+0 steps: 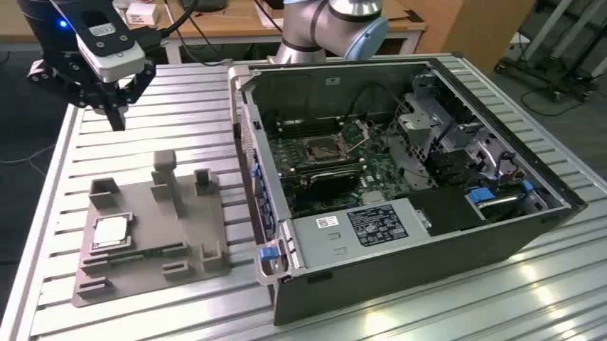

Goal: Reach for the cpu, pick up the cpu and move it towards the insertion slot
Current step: 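Reach for the cpu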

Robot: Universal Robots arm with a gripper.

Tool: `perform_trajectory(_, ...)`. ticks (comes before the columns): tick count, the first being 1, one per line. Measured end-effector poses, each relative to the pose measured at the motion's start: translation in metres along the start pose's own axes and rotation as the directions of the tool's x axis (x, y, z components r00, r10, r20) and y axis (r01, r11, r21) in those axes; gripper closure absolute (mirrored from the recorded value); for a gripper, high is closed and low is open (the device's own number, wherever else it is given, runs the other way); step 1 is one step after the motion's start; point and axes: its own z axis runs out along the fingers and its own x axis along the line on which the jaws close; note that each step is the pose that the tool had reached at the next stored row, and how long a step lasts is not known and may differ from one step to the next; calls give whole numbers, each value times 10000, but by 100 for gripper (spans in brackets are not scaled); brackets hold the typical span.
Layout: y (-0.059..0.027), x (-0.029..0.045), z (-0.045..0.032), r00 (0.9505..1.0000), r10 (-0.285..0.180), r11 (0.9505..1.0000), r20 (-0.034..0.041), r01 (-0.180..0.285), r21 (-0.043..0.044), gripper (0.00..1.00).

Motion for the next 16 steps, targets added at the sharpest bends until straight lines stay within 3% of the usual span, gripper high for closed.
perform_trajectory(16,0,0,0,10000,0,10000,-1,0,0,89)
